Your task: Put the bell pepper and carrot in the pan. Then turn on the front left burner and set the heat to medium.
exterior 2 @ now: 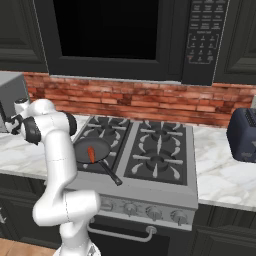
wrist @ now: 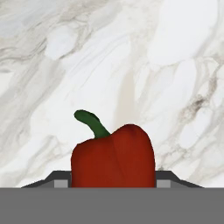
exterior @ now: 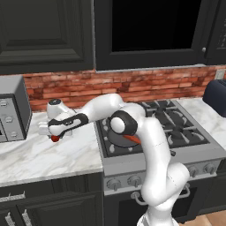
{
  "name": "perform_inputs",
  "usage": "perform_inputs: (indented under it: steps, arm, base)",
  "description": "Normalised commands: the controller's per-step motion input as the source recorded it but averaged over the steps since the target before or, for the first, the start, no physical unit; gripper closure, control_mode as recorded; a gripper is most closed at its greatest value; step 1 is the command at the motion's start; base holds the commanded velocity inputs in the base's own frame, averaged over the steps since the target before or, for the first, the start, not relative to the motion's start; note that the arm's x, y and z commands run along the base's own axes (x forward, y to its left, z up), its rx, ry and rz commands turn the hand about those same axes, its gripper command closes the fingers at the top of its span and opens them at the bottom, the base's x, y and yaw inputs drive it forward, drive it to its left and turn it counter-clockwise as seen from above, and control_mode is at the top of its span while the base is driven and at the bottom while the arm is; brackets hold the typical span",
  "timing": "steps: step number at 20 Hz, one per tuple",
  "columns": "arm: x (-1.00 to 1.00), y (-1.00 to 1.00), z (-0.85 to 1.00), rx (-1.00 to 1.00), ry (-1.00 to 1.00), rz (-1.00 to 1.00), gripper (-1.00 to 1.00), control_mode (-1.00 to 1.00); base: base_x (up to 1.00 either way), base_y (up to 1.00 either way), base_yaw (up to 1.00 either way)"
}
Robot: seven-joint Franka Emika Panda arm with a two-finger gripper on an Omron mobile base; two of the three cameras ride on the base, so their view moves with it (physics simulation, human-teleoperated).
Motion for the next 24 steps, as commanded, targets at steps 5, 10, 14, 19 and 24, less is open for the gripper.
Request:
perform_inputs:
  steps: [5,10,14,19,24]
  arm:
    - [-0.29,-0.23,0.56,0.00,0.00,0.00,1.00,-1.00]
    - [-0.36,-0.58,0.90,0.00,0.00,0.00,1.00,-1.00]
    - [-0.25,-0.89,0.49,0.00,0.02,0.00,1.00,-1.00]
    - [-0.11,-1.00,0.03,0.00,0.01,0.00,1.00,-1.00]
    - [-0.21,-1.00,0.00,0.00,0.00,0.00,1.00,-1.00]
  base:
    - [0.00,0.00,0.00]
    - [0.00,0.00,0.00]
    - [0.00,0.00,0.00]
    - [0.00,0.00,0.00]
    - [0.00,0.00,0.00]
